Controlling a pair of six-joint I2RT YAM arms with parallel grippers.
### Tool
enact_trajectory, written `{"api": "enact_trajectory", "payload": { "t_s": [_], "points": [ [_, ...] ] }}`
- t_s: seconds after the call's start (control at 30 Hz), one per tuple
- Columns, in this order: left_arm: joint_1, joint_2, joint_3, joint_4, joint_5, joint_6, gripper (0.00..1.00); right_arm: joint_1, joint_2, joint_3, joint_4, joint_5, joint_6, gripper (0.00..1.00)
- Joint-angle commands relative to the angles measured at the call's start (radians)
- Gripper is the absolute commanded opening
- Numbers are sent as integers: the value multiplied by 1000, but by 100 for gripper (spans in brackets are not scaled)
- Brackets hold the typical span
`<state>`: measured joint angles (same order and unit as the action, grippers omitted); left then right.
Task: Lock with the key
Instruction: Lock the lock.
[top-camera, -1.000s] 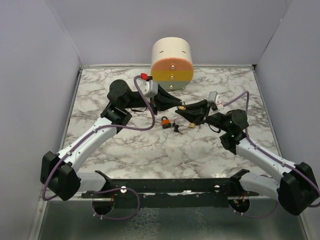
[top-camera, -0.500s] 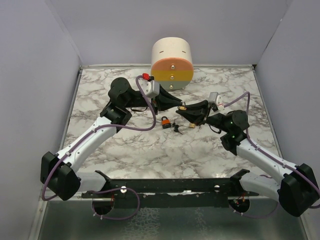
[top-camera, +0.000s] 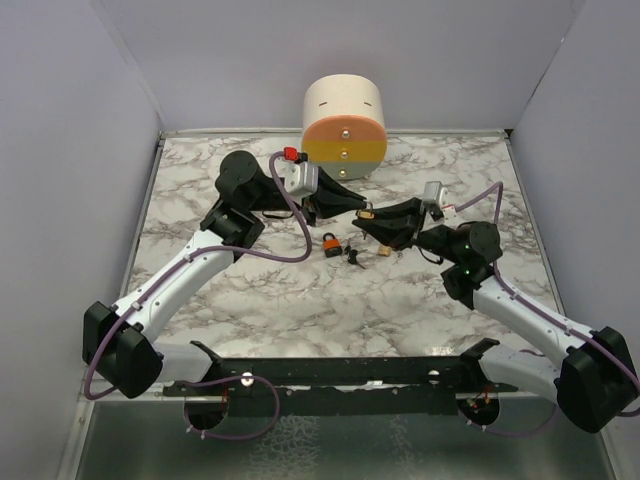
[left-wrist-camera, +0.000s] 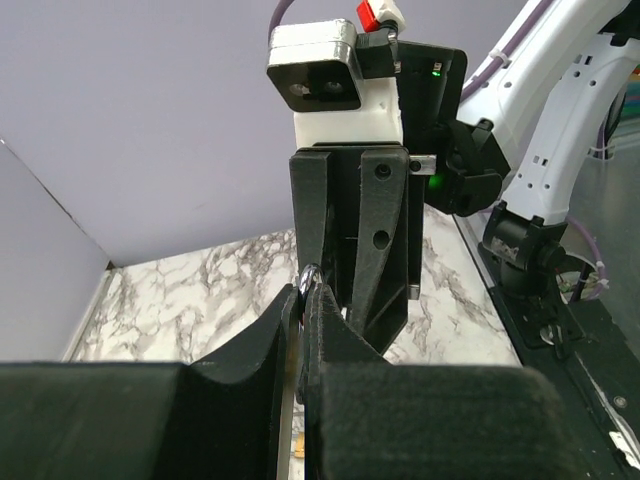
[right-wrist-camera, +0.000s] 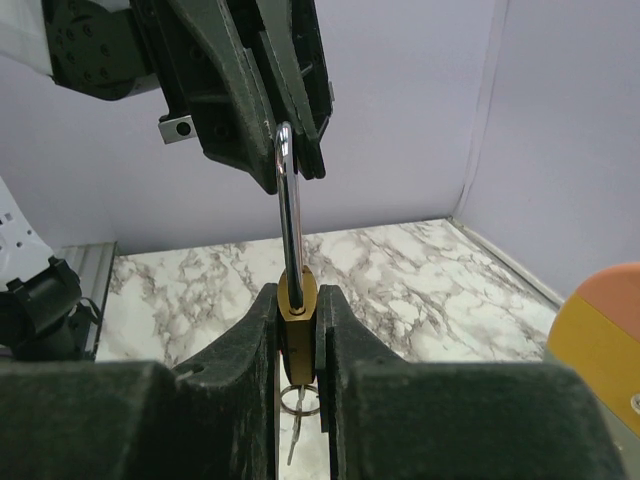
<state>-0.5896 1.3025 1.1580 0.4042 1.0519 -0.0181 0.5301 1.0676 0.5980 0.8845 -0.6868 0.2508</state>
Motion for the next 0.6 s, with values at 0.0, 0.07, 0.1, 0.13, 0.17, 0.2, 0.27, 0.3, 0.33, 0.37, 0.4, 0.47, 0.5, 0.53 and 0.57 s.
{"api": "enact_trajectory", "payload": {
  "t_s": [0.0,0.07,0.1,0.13,0.17,0.2,0.27,0.3,0.33,0.37,0.4,0.47,0.5,0.53,0.57],
  "points": [
    [14,38,-34,-190,55,35,0,-8,-47,129,376,20,71,1],
    [14,42,-31,-202,56,40,0,-7,-47,138,383,6,72,1],
    [14,44,-29,-205,60,41,0,-8,-48,144,380,7,69,1],
    [14,45,-28,-205,63,40,0,-7,-50,148,372,12,61,1],
    [14,45,-28,-205,66,38,0,-7,-50,150,365,20,48,1],
    [14,46,-26,-208,71,38,0,-7,-51,151,360,32,36,1],
    [14,50,-23,-211,77,39,0,-7,-51,146,367,57,15,1],
    [14,54,-22,-214,78,41,0,-7,-48,146,372,67,7,1],
    [14,58,-21,-215,79,41,0,-8,-44,149,375,77,-4,1],
    [14,63,-18,-219,80,42,0,-8,-40,154,376,86,-21,2],
    [14,68,-16,-224,81,41,0,-8,-34,164,374,94,-38,1],
    [13,78,-10,-226,83,34,0,-7,-22,182,372,116,-59,1],
    [13,81,-8,-227,83,34,0,-9,-17,191,375,123,-71,1],
    [13,83,-7,-231,78,34,0,-8,-12,199,376,131,-78,1],
    [13,85,-4,-236,71,34,0,-8,-8,207,380,140,-85,1]
  ]
}}
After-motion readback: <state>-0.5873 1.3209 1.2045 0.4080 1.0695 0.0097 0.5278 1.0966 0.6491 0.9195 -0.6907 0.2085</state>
